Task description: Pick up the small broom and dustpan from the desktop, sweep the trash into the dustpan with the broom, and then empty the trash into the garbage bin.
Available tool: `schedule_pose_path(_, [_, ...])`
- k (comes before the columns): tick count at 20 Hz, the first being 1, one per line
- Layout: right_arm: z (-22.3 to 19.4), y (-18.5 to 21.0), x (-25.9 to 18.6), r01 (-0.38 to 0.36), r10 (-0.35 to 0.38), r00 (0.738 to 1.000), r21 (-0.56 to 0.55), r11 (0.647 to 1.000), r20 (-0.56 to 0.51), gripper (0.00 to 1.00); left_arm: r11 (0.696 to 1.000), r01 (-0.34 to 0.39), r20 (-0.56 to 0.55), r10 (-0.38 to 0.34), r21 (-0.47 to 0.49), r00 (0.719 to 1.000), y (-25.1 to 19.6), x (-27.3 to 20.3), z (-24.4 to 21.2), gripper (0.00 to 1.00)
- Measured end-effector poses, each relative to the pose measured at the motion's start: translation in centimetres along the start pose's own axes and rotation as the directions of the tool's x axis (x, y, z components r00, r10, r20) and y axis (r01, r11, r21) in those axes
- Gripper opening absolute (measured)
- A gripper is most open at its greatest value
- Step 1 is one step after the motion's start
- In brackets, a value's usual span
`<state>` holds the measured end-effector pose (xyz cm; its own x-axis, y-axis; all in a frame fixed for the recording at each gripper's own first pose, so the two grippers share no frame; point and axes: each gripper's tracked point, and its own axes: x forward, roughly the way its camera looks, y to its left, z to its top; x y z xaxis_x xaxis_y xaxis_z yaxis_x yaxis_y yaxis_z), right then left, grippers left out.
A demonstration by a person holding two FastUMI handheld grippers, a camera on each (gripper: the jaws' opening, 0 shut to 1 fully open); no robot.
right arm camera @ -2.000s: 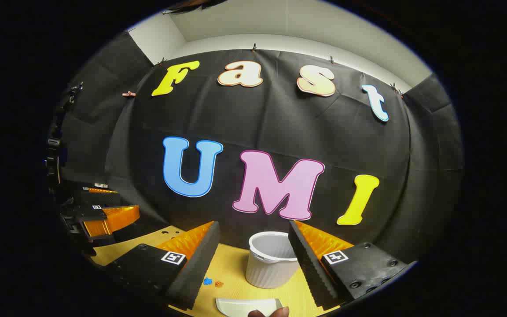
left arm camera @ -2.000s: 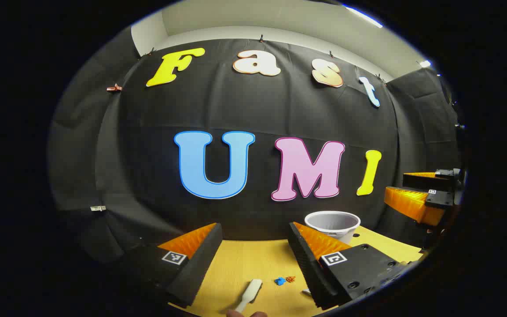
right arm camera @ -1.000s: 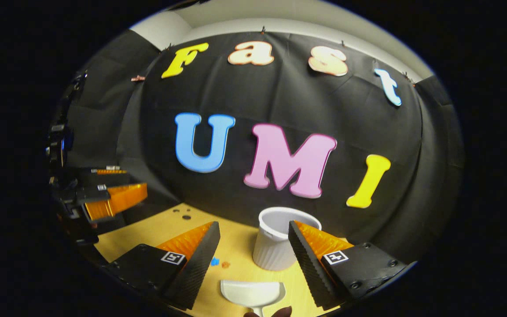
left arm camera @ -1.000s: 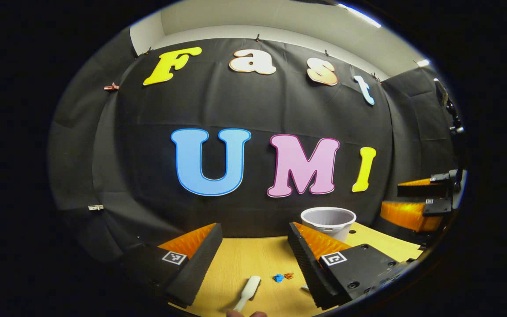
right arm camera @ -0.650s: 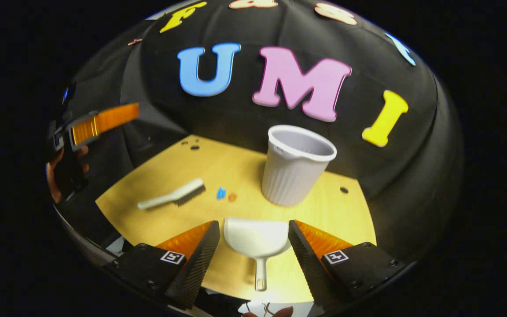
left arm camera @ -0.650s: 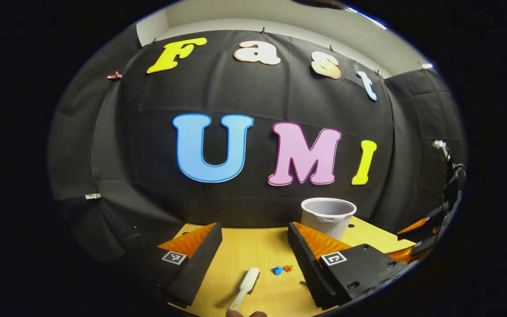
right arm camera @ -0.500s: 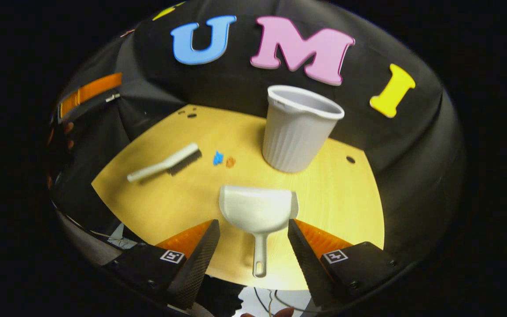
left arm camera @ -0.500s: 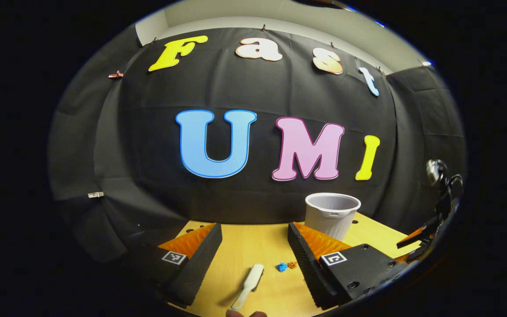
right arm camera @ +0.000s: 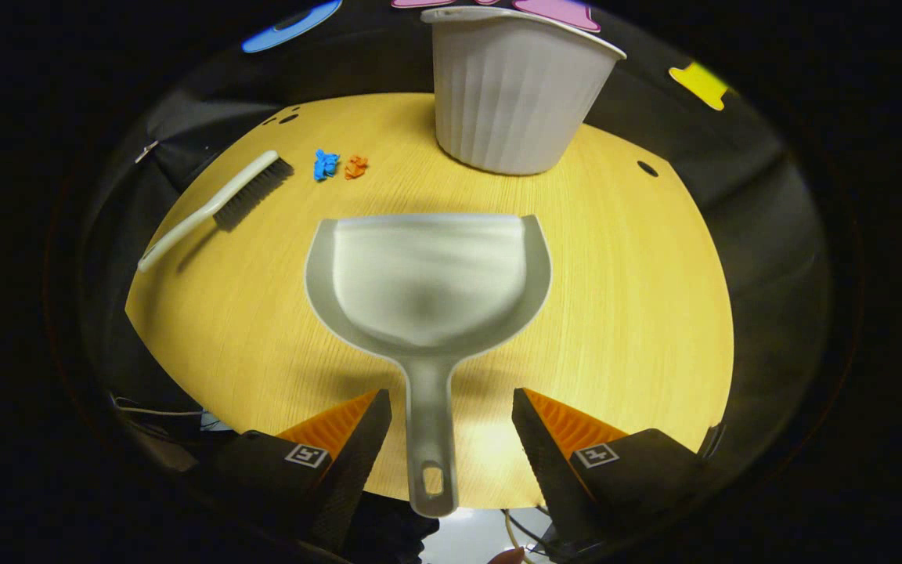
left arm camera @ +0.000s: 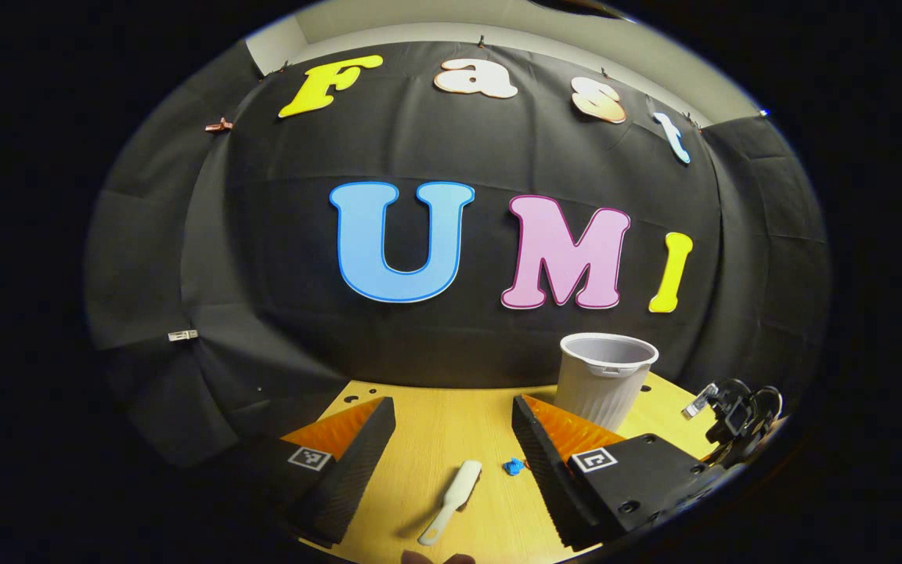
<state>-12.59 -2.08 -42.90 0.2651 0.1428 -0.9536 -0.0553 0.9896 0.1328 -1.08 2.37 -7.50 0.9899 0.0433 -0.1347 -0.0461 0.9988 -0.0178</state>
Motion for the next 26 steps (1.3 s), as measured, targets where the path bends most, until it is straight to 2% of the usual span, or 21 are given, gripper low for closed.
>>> schedule_pose_path(8, [0.2,1.5,4.6,-0.036,0.039,0.994,0.026,0.999,-0.102,0.96,1.000,-0.009,-0.018,0.009,0.015,1.000,-0.3,0.2,-0.9,0.95])
schedule_pose_path(13, [1.2,1.7,5.2,-0.046,0.046,0.994,0.002,0.999,-0.099,0.89,1.000,-0.019,-0.035,0.020,0.022,0.999,0.0,0.4,-1.7,0.95])
schedule_pose_path(14, [1.3,1.8,4.9,-0.050,0.049,0.994,-0.012,0.999,-0.099,0.85,1.000,-0.017,-0.038,0.018,0.023,0.999,0.0,0.5,-1.8,0.95])
schedule_pose_path(16, [1.6,2.0,4.8,-0.041,0.042,0.995,0.011,0.999,-0.090,0.67,1.000,-0.015,-0.047,0.016,0.027,0.999,-0.1,0.7,-2.2,0.95])
schedule_pose_path(17, [2.1,1.9,4.9,-0.039,0.040,0.996,0.015,0.999,-0.076,0.61,0.999,-0.012,-0.051,0.014,0.030,0.999,-0.3,0.8,-2.5,0.95])
schedule_pose_path(18, [2.2,2.2,5.2,-0.035,0.036,0.997,0.019,0.999,-0.063,0.45,0.999,-0.006,-0.058,0.008,0.032,0.998,-0.5,0.9,-2.8,0.95])
schedule_pose_path(19, [2.2,2.3,5.2,-0.035,0.036,0.997,0.022,0.999,-0.071,0.39,0.999,0.001,-0.066,0.002,0.036,0.998,-0.5,1.2,-3.2,0.95])
schedule_pose_path(22, [1.9,2.1,4.9,-0.052,0.052,0.996,0.005,0.999,-0.070,0.36,0.998,0.032,-0.120,-0.026,0.054,0.992,-0.7,2.0,-5.2,0.95])
schedule_pose_path(23, [1.8,2.1,4.6,-0.056,0.055,0.996,-0.005,0.998,-0.065,0.36,0.996,0.065,-0.155,-0.055,0.056,0.986,-1.0,2.3,-6.6,0.95])
schedule_pose_path(26, [1.5,2.3,3.1,-0.094,0.091,0.994,-0.064,0.993,-0.054,0.35,0.984,0.165,-0.326,-0.136,0.062,0.935,-1.4,3.1,-11.3,0.96])
